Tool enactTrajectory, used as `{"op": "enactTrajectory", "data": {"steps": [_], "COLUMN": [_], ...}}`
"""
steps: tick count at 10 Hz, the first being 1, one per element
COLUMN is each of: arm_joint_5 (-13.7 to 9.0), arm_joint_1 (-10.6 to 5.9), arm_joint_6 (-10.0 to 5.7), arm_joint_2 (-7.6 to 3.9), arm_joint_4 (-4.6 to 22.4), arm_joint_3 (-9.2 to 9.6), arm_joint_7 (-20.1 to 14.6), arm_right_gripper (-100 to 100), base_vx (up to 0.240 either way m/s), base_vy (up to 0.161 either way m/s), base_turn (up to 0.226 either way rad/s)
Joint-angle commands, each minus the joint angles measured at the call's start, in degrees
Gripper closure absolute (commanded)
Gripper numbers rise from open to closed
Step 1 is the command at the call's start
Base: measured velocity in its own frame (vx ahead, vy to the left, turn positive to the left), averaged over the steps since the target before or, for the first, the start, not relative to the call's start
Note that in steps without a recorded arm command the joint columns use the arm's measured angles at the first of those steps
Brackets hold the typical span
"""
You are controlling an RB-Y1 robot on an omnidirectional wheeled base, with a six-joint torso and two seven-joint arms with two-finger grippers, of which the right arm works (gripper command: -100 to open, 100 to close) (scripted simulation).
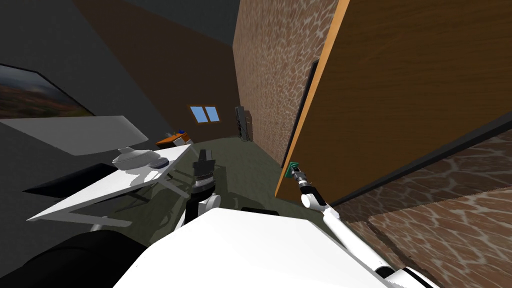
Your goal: Pull the door open
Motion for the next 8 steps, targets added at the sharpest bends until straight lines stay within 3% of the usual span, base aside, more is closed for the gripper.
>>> {"op": "enactTrajectory", "data": {"steps": [1,4,5,8], "arm_joint_5": [-0.1,-0.2,-0.2,0.3], "arm_joint_1": [0.3,1.01,0.98,1.9], "arm_joint_6": [-0.72,-1.5,-1.07,-2.36], "arm_joint_2": [-0.97,-2.48,-2.09,-3.94], "arm_joint_4": [-0.7,-1.8,-1.6,-2.5], "arm_joint_3": [1.0,2.58,2.37,4.14], "arm_joint_7": [-0.8,-1.9,-1.6,-3.3], "arm_right_gripper": [100,100,100,100], "base_vx": [-0.162,-0.168,-0.066,-0.139], "base_vy": [-0.065,-0.076,-0.029,-0.048], "base_turn": [0.071,0.077,0.031,0.093]}}
